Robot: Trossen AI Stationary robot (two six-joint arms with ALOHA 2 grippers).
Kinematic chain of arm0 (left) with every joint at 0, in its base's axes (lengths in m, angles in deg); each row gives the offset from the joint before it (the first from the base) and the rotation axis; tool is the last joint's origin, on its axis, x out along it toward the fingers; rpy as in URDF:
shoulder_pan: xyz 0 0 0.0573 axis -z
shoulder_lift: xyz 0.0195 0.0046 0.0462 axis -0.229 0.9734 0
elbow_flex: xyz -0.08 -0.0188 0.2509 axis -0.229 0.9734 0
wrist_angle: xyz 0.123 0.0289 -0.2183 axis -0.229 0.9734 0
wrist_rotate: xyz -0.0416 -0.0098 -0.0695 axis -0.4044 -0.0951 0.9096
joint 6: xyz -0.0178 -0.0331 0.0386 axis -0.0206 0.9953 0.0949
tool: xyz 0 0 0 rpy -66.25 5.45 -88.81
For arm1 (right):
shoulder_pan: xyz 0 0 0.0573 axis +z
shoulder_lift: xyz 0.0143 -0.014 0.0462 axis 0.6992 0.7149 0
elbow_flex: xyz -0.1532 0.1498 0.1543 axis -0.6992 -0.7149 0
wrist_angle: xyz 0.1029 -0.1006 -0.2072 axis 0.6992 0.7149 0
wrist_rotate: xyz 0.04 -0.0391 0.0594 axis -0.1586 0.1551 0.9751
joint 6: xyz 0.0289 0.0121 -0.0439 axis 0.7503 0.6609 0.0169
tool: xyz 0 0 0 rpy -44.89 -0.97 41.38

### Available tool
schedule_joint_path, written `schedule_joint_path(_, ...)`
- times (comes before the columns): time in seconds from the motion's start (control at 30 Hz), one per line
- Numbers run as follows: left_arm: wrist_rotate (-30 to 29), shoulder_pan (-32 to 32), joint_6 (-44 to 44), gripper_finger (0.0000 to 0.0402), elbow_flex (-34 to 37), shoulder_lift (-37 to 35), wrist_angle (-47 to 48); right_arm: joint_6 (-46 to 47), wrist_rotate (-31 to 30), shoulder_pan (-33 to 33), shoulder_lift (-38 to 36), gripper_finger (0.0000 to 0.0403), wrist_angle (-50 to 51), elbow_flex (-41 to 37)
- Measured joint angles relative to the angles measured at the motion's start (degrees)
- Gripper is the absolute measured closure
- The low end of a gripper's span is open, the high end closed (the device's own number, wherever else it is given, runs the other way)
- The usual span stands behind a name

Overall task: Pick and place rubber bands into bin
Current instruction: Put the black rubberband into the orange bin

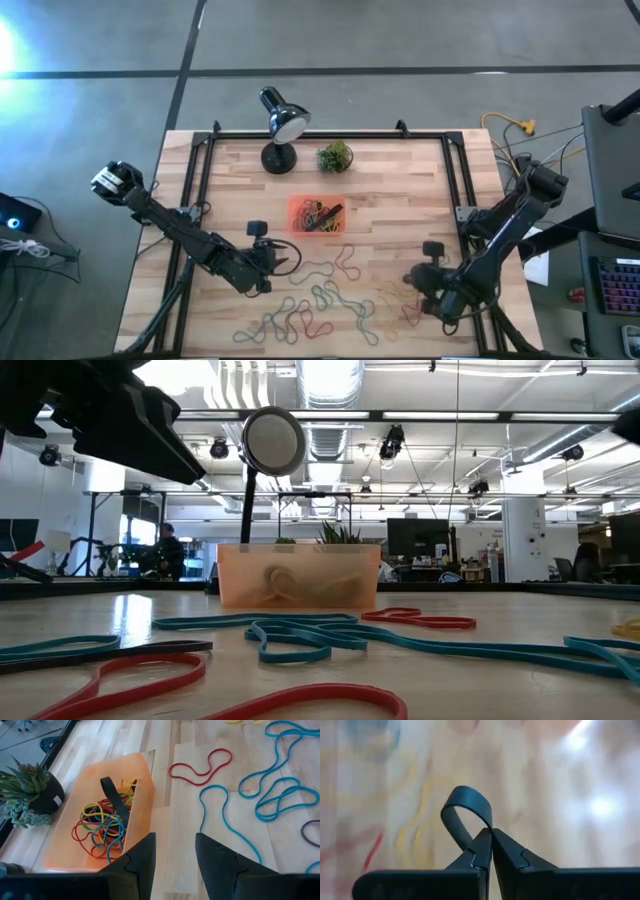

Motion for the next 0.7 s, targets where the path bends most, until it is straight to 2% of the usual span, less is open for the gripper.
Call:
schedule_joint_path(0.23,-0.01,-0.05,-0.07,0.0278,-0.01,0.01,0.01,-9.18,-28.17,-2.74,-0.48,0.0394,-0.06,4.78)
schedule_joint_path(0.33,-0.02,-0.07,-0.09,0.0278,-0.13,0.02,-0.06,-11.76,-36.43,-5.26,-0.24,0.0394,-0.32,6.38)
schedule_joint_path(0.43,-0.01,-0.07,-1.11,0.0278,-0.13,0.0,-0.06,-12.83,-39.39,-8.77,0.02,0.0394,-0.58,7.41)
schedule_joint_path(0.6,0.0,-0.07,-3.08,0.0278,-0.2,0.0,-1.43,-13.3,-39.48,-16.0,0.06,0.0394,-4.8,7.09)
schedule_joint_path(0.7,-0.03,-0.09,-3.18,0.0278,-0.1,0.0,-3.21,-17.19,-39.36,-20.13,0.09,0.0394,-10.49,6.7)
